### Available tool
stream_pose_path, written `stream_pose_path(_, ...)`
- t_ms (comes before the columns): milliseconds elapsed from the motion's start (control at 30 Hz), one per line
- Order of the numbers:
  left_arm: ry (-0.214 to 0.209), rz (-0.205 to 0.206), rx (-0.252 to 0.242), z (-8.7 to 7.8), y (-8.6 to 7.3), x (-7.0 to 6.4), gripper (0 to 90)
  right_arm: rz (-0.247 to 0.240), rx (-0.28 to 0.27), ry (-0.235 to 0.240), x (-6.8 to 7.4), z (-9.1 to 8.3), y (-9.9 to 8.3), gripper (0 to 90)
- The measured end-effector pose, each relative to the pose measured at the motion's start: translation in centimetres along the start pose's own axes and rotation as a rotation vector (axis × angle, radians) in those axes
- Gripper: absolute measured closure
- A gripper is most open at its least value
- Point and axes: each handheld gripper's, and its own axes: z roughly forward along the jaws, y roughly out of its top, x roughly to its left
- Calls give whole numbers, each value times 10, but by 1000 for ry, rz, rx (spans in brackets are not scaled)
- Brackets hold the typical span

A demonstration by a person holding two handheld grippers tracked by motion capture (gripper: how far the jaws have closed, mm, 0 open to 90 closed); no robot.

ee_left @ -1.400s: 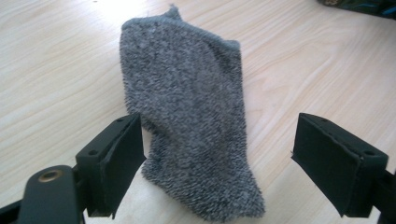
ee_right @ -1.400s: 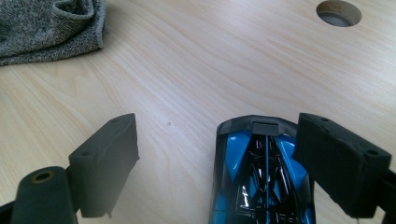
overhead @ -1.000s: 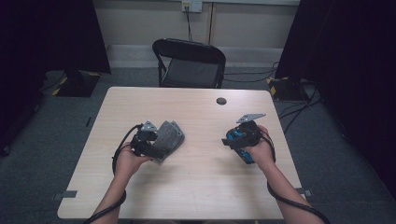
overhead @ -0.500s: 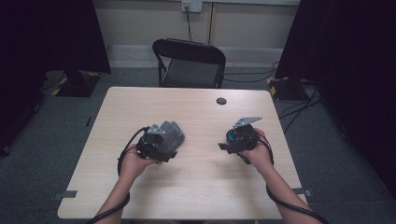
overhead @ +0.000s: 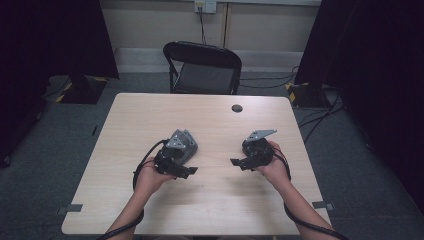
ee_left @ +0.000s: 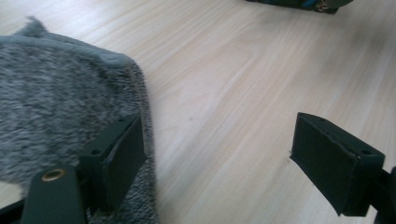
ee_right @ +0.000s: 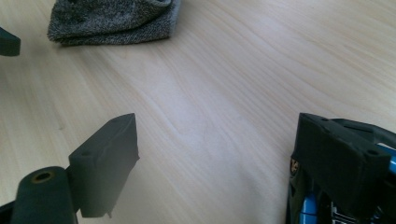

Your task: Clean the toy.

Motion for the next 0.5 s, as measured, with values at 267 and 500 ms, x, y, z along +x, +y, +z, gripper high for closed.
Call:
stream_pose_path(267, -50, 7, -23, 4, 0, -11, 169, -12, 1, 16, 6, -2, -3, 135)
stream_pose_path(500, -58, 39, -18, 7, -2, -21, 166, -31, 5, 43, 15, -1, -9, 135)
